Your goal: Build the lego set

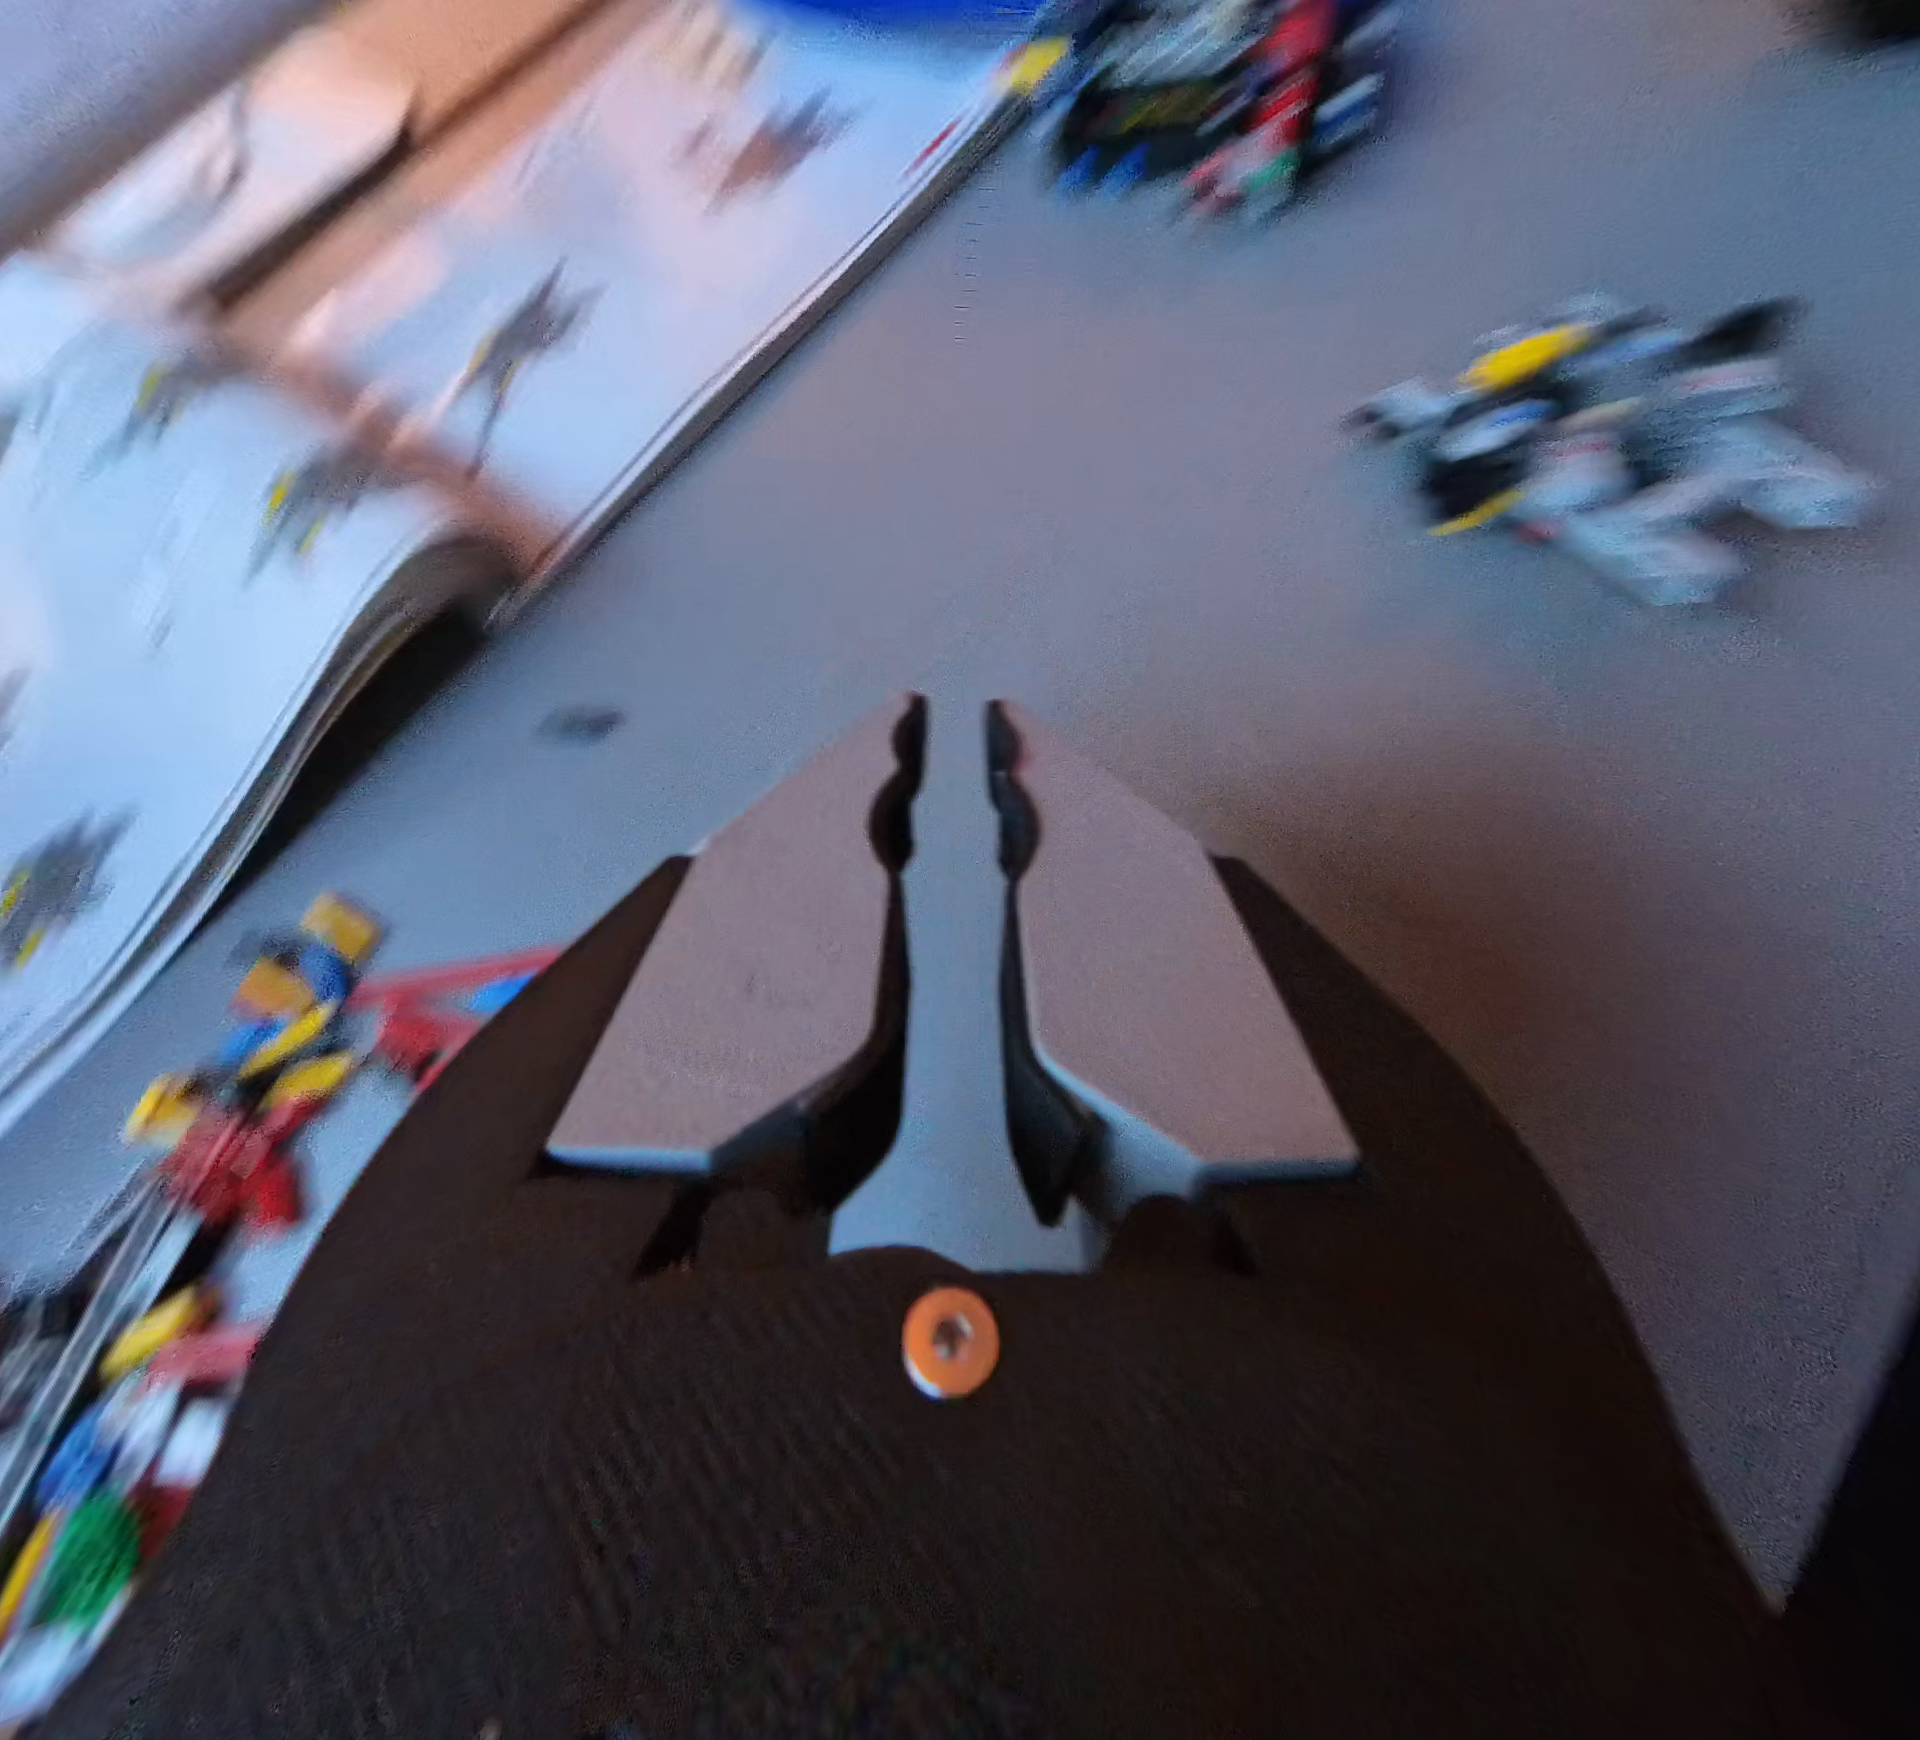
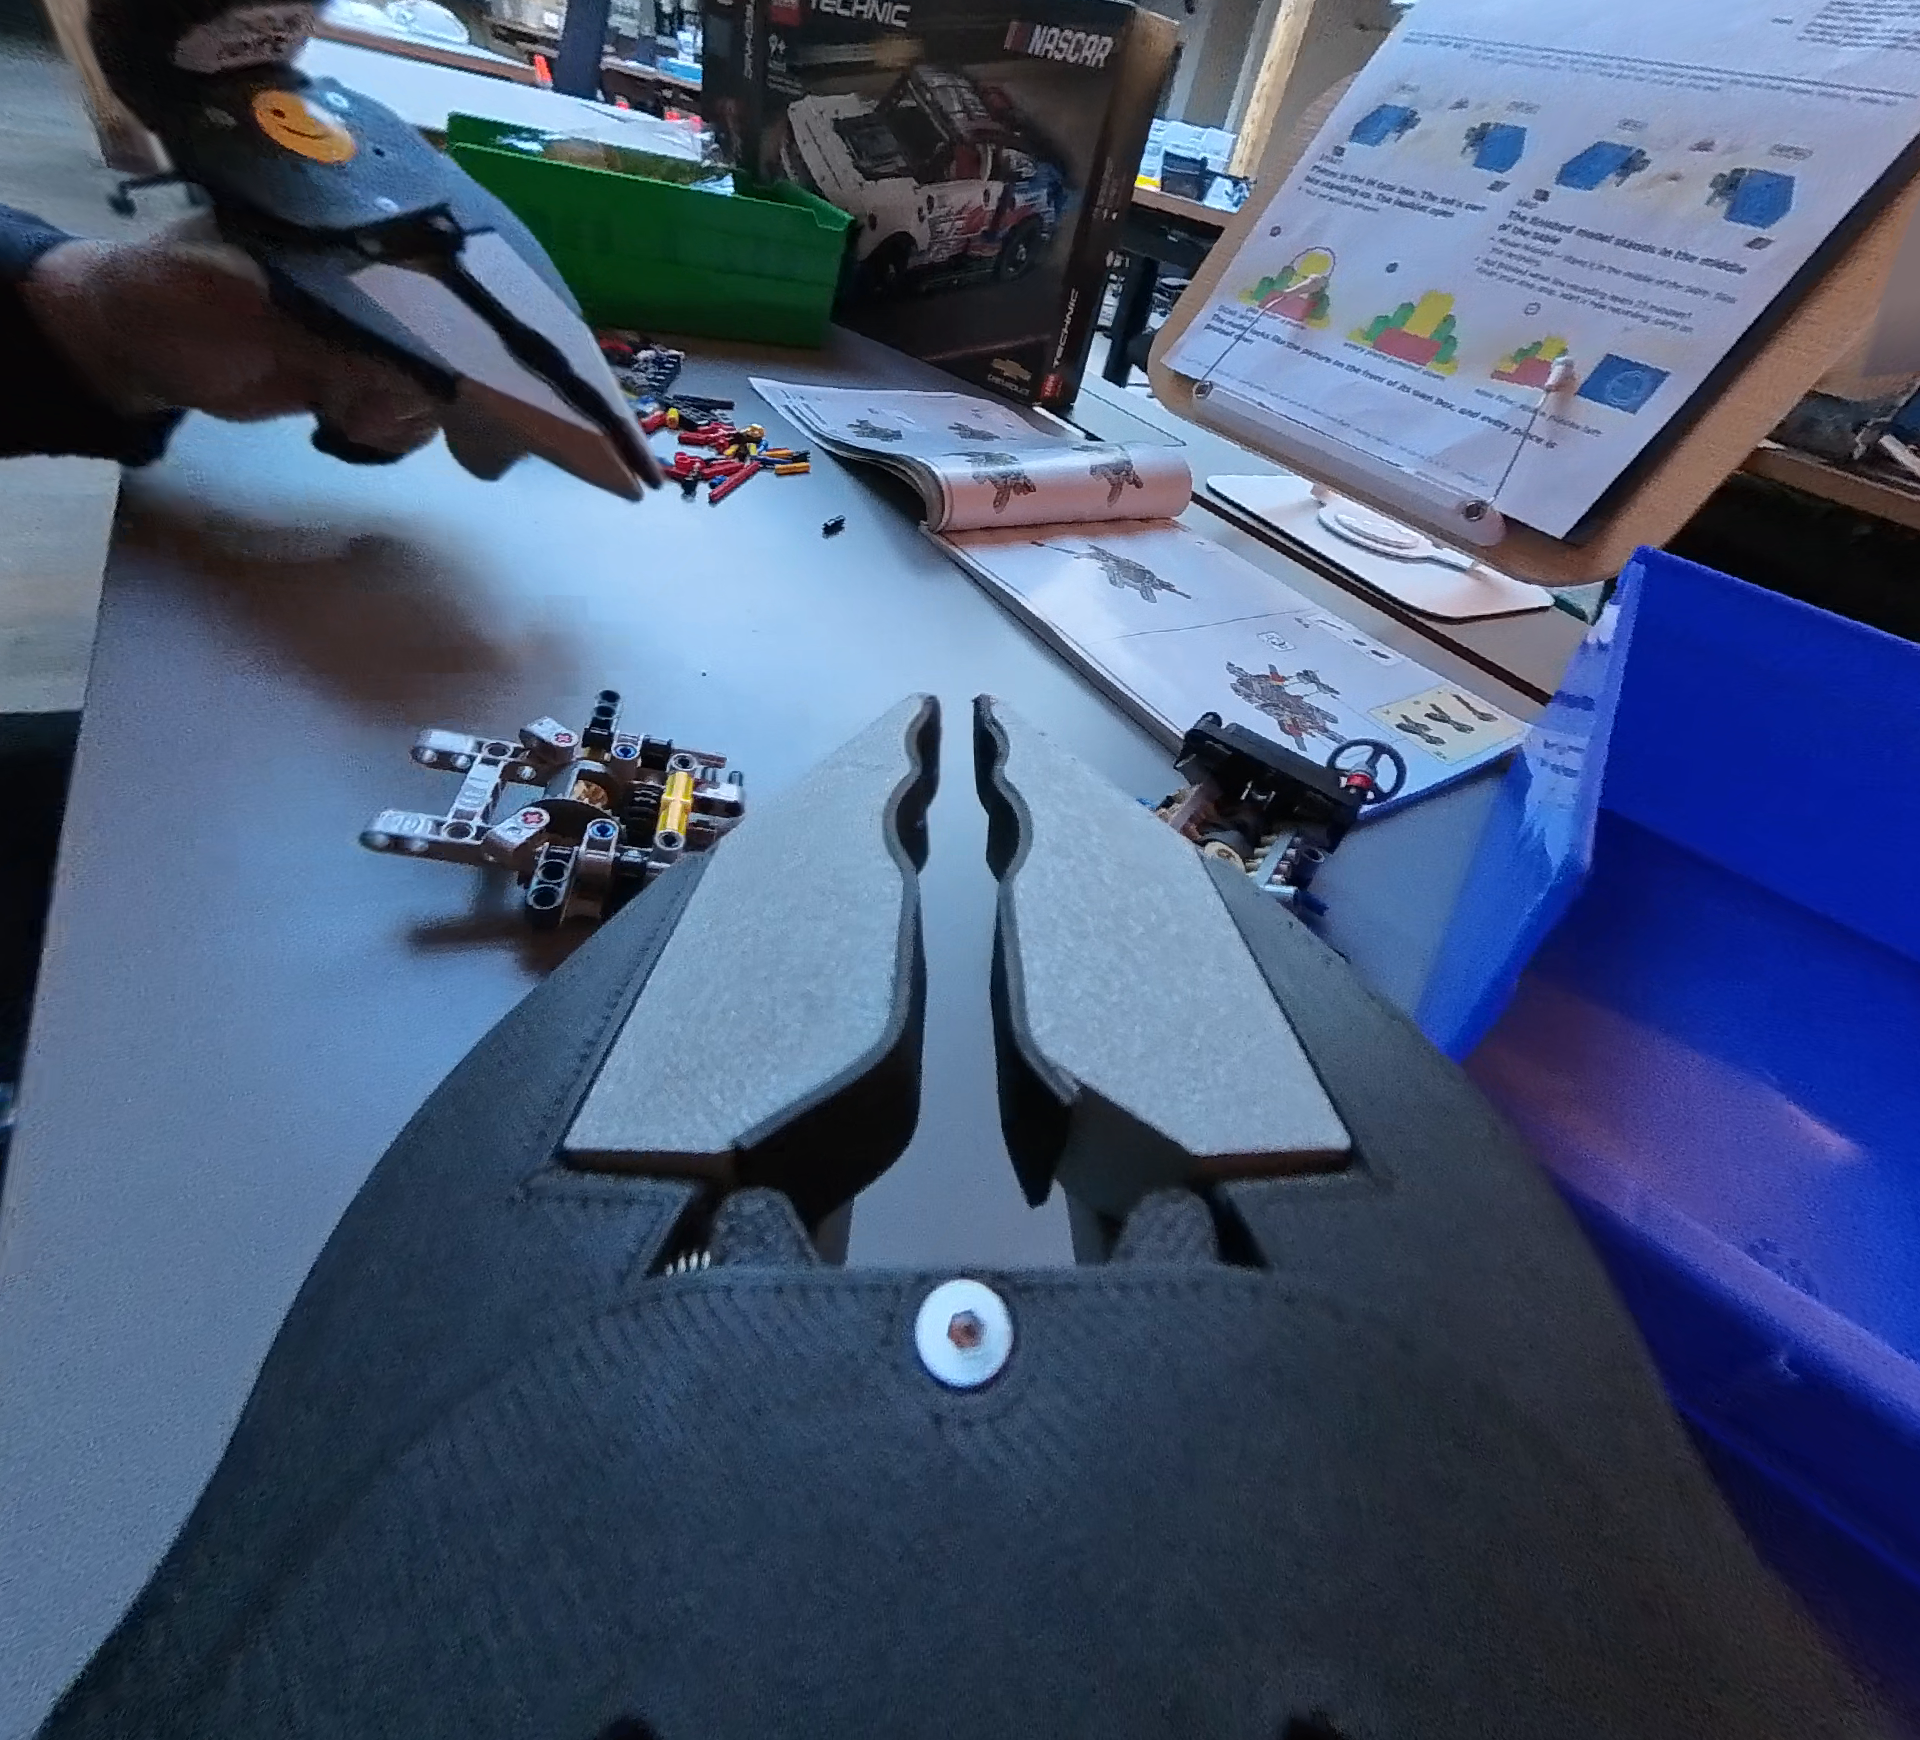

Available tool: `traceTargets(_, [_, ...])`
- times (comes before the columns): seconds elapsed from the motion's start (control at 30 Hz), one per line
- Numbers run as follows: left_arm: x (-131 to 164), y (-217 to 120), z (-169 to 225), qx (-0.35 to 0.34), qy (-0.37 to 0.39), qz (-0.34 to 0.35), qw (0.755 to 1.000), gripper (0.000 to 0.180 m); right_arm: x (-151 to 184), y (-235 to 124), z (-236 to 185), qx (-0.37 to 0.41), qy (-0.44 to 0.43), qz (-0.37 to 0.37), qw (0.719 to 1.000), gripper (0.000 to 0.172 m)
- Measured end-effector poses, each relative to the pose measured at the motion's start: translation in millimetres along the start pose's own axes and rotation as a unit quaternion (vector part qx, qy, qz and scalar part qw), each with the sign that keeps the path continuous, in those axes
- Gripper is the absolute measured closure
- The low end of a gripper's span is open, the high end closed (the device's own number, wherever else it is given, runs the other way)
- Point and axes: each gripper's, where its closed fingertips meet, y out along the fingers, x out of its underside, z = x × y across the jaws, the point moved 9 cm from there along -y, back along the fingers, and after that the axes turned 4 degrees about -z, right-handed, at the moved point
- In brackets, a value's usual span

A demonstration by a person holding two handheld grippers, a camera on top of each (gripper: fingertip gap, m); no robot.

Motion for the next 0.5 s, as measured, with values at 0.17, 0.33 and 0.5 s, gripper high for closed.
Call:
traceTargets(0.17, [-5, 13, -71, 0.031, -0.072, -0.077, 0.994, 0.146, 0, 11, 7, -0.012, 0.014, -0.001, 1.0, 0.169])
traceTargets(0.33, [-2, 49, -107, 0.056, -0.049, -0.158, 0.985, 0.141, 0, 16, 4, -0.022, -0.002, -0.013, 1.0, 0.169])
traceTargets(0.5, [0, 66, -112, 0.067, -0.027, -0.174, 0.982, 0.156, -1, 12, 6, -0.031, 0.011, 0.004, 0.999, 0.17])
